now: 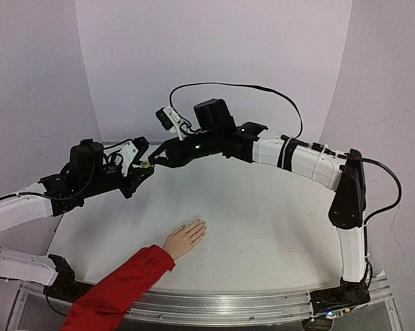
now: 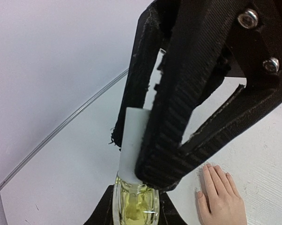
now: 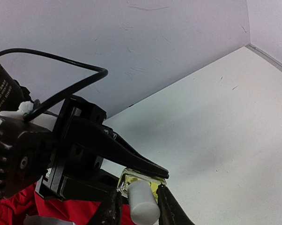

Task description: Paint the nails

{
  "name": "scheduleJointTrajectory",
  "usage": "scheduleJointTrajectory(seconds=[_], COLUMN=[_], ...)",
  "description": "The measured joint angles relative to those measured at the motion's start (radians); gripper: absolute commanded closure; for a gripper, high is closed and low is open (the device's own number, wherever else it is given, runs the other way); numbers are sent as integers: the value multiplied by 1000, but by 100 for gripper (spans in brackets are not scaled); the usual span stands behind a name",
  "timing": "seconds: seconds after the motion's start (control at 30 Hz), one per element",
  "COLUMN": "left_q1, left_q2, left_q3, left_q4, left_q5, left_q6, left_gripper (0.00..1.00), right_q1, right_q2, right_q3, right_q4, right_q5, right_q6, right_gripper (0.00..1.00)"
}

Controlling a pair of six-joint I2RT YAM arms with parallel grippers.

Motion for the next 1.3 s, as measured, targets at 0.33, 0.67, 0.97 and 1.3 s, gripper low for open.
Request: scheduleJointTrajectory(seconds=[0.33,0.67,0.97,1.3], left_q1=[0,-2,-2,-2], left_q2=[0,-5,-6,-6], left_q3=[0,0,0,0], left_q4=[0,0,0,0], left_q5=[0,1,1,2], left_q6=[0,0,0,0], left_gripper=[100,100,100,100], right_q1=[0,0,0,0], right_q2=[0,-29,-53,-63], right_q3=[0,-29,-46,-68], right_q4=[7,16,22,31], right_q5=[2,19,28,36], right_q6=[4,-5,-5,-5], right_gripper=[100,100,100,100])
